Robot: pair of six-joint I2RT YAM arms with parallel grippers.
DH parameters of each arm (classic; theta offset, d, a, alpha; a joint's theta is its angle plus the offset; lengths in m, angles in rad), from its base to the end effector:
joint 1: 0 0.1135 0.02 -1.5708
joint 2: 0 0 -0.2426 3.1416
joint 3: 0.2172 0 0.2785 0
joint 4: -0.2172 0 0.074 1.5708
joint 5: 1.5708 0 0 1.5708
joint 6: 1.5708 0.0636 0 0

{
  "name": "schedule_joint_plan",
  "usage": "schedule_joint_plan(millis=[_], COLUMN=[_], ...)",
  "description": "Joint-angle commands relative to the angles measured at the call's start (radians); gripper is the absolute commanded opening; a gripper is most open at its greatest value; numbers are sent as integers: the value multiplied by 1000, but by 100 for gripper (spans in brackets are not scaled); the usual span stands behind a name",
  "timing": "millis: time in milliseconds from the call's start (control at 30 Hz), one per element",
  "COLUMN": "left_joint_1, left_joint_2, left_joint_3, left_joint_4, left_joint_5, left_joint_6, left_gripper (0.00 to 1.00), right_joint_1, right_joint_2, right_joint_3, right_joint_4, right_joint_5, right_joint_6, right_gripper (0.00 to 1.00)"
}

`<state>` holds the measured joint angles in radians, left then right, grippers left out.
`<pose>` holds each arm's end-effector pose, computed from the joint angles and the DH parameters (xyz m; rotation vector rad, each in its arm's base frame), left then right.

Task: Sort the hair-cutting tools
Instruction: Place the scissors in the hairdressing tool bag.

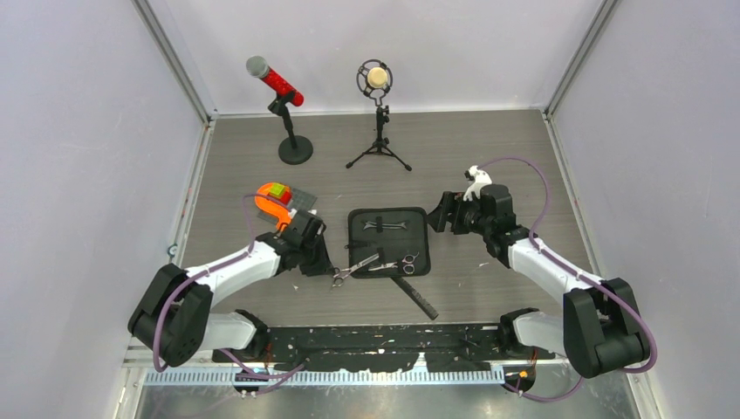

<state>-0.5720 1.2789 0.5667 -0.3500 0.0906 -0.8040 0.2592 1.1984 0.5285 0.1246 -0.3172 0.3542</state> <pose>0.2173 -0.1467 0.0936 -0.2864 2.7379 -0.5507 0.2821 0.0953 0.1479 -0.0915 2.1633 0.6954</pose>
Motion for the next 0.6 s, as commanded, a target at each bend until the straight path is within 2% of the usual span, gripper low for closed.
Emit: schedule_joint_plan(millis=[0,233,567], left_joint_1=[-5,-5,-5], left_joint_2=[-19,-47,8], left_joint_3=[42,82,141], left_joint_4=[-2,-30,-50], left_joint_5=[-6,-50,-66], left_joint_6=[12,42,121], left_gripper=[0,0,0], right_joint_1=[5,7,88], right_joint_2=[-8,54,238], right_joint_3=[-3,24,109], right_joint_4=[62,27,9], right_joint_5=[-9,-7,19], right_joint_6=[-13,-32,-74], right_gripper=[80,78,65])
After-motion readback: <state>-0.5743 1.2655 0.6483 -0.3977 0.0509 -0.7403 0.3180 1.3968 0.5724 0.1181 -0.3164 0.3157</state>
